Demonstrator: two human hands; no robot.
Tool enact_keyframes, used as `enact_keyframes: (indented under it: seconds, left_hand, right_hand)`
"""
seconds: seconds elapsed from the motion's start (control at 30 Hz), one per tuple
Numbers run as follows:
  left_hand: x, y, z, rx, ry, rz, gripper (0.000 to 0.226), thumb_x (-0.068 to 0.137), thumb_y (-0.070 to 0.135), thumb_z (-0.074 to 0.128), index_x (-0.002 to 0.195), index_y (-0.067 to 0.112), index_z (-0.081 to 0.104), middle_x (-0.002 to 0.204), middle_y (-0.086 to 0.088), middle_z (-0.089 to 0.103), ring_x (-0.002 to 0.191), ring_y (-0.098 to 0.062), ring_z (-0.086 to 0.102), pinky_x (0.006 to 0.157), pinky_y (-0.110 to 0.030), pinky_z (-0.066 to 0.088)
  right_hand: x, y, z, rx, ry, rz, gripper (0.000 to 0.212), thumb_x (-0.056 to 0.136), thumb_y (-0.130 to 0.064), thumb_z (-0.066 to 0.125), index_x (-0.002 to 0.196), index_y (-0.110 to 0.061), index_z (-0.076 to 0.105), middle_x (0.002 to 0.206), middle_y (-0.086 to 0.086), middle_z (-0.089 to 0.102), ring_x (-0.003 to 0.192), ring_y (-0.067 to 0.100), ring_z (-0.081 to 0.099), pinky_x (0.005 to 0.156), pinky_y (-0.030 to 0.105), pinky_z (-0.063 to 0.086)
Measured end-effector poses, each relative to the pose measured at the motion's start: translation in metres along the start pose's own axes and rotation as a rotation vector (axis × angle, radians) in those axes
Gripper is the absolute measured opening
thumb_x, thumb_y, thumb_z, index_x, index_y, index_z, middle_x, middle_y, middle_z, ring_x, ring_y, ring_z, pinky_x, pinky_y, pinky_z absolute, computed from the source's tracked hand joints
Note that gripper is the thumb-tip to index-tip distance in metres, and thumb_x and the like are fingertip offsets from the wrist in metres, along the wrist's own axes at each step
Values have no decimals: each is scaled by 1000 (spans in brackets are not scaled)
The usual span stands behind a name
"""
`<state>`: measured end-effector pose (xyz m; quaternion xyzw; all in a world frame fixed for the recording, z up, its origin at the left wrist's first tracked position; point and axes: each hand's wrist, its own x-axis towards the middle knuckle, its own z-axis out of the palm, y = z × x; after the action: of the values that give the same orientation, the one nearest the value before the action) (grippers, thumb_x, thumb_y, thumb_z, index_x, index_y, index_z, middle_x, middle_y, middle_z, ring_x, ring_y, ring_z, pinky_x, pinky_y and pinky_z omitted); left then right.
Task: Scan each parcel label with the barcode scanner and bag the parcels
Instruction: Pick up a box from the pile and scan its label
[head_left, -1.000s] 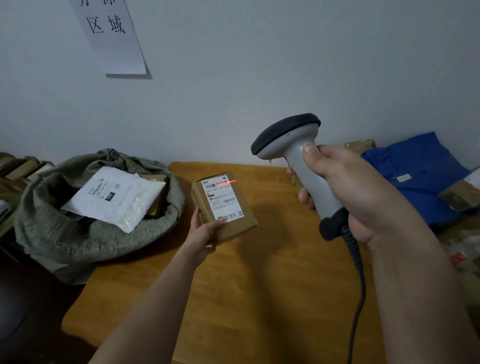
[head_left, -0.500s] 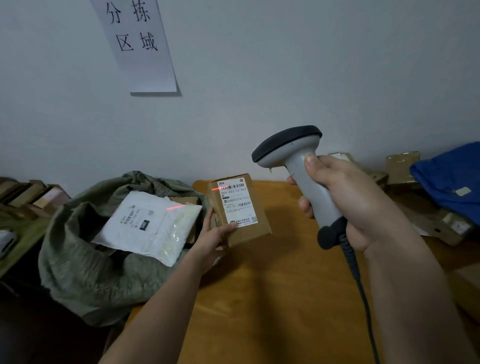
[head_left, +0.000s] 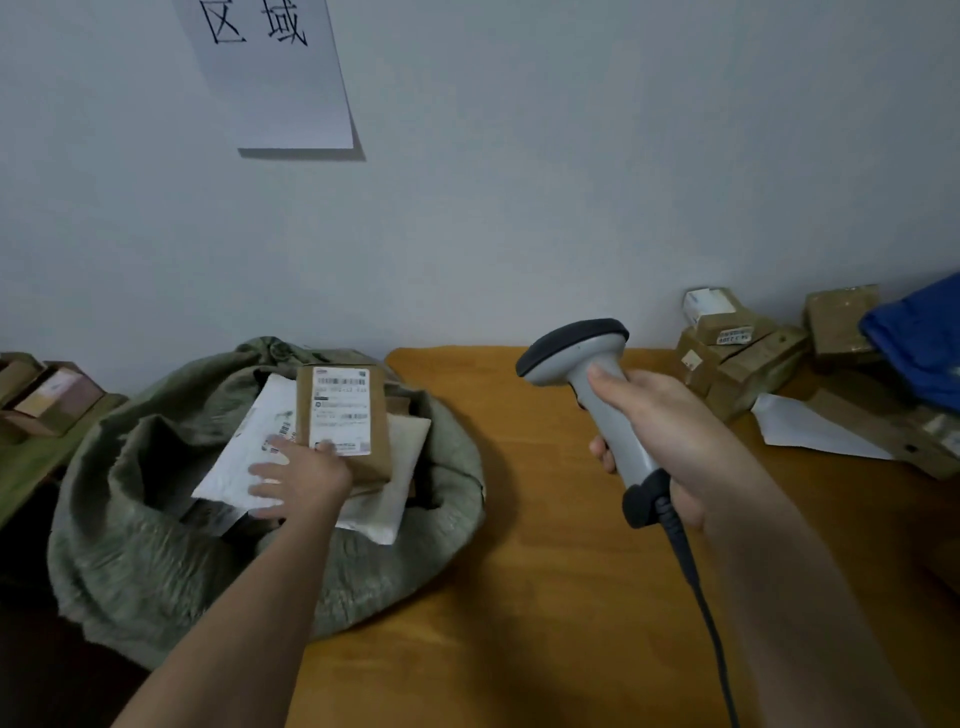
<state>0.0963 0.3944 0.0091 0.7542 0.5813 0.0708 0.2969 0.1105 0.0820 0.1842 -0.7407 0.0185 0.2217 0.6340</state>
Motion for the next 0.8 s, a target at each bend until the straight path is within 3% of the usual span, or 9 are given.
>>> enact_keyframes:
  seconds: [0.13, 0.3, 0.43, 0.63, 0.8]
  left_hand:
    - [10, 4, 8, 121, 61, 158, 61, 98, 16, 42, 151, 30, 17, 155, -17, 17, 141, -43, 15, 115, -62, 4]
    - [-6, 43, 19, 256, 199, 359, 75, 86, 9, 60, 149, 19, 21, 154, -20, 15, 144, -42, 8, 115, -61, 0]
    - [-31, 70, 47, 311, 227, 527, 70, 82, 2, 57, 145, 13, 29, 151, -22, 19, 143, -40, 10, 117, -59, 1]
    - [-91, 123, 104, 291, 108, 689, 67, 80, 8, 57, 143, 8, 33, 148, -24, 24, 140, -41, 19, 119, -52, 6]
    - [-163, 196, 187, 222, -93, 915, 63, 86, 11, 57, 143, 5, 33, 144, -21, 27, 136, -38, 25, 116, -49, 19]
  right_hand:
    - [13, 6, -9, -5, 36, 26, 37, 98, -41, 54, 113, -8, 61, 77, 8, 59, 44, 5, 57, 46, 20, 45]
    - [23, 9, -29, 26, 73, 39, 38, 97, -41, 55, 111, -6, 61, 74, 9, 57, 43, 6, 56, 44, 20, 45]
    - [31, 11, -60, 51, 108, 40, 36, 97, -41, 56, 110, -8, 60, 77, 10, 57, 44, 6, 56, 43, 20, 45]
    - [57, 23, -132, 161, 192, 13, 31, 96, -35, 60, 111, -7, 61, 62, 2, 60, 54, 15, 54, 53, 28, 44]
    - [96, 37, -216, 249, 352, -15, 29, 96, -26, 61, 114, -5, 58, 79, 5, 58, 55, 13, 54, 52, 25, 45]
